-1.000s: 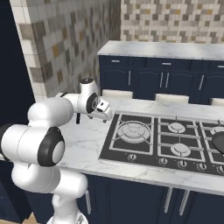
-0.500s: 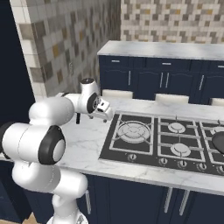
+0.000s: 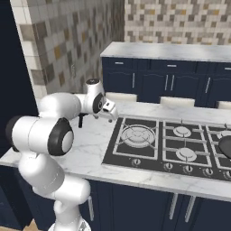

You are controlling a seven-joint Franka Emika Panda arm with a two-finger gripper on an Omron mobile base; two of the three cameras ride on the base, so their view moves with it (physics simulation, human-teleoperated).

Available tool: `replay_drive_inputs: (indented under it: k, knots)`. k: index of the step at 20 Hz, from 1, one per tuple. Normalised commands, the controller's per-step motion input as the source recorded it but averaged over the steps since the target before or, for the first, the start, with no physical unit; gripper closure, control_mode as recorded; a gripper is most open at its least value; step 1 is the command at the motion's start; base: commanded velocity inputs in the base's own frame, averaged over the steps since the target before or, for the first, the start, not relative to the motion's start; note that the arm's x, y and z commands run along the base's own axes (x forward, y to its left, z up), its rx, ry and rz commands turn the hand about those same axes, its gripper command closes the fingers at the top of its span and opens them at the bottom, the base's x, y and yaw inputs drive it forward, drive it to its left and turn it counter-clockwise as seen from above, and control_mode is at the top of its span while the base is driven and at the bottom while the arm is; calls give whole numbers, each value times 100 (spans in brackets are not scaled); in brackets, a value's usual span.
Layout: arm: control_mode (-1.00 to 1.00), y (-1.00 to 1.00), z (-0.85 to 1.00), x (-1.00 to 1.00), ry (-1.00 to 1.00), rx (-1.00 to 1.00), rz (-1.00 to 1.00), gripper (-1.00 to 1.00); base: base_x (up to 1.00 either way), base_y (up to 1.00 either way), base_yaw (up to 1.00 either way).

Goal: Place both pans onto different burners. Then place the avocado and the fish on different pans.

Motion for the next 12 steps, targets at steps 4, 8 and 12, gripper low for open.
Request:
replay_drive_inputs:
  k: [4,8,12]
  knots:
    - [-100,2,-2,26,0,1,2,-100,0,0,0]
    - [-100,16,-1,20,0,1,4,-100,0,0,0]
    - [-100,31,0,3,0,2,7,-100,0,0,0]
